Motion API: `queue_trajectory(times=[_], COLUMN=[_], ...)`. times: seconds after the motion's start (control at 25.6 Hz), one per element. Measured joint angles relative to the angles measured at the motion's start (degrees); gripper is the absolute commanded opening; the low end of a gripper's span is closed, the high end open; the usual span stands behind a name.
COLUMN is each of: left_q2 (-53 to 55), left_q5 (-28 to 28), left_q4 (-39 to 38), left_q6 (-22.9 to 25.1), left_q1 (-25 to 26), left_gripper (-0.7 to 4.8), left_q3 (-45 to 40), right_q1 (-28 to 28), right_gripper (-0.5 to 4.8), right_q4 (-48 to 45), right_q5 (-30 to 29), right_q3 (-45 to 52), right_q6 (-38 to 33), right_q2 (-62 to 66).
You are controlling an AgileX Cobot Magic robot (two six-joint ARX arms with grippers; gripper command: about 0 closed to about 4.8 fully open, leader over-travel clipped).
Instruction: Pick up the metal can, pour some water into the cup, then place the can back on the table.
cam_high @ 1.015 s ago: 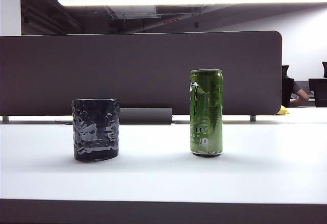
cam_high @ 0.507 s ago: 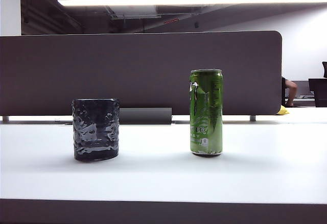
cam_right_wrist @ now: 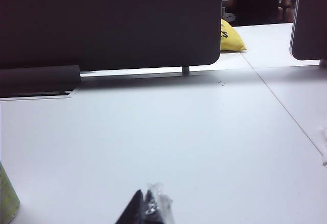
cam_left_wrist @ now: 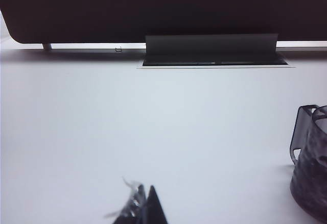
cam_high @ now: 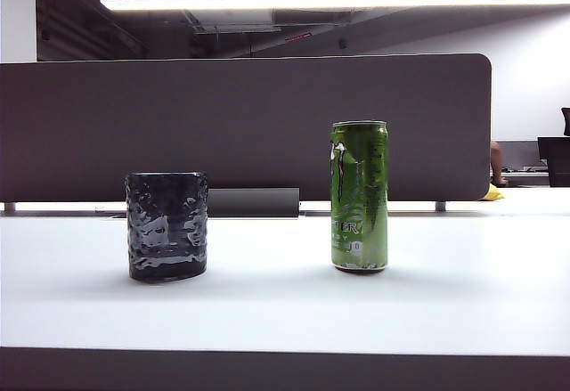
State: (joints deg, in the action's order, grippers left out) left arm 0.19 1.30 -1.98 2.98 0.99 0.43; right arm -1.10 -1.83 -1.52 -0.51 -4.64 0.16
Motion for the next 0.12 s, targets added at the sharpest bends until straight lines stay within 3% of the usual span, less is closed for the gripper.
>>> queue_trajectory(times=[0.12], left_q2=[0.0], left_q5=[0.0], left_q4=[0.0], left_q6=[0.0], left_q1=[0.0], left_gripper=[-0.05], left_q3=[0.0], right_q1=[0.0], right_gripper=[0.01], right_q4=[0.02], right_q5=[0.0], right_q3=[0.0], right_q6=[-0.02], right_q2=[0.0])
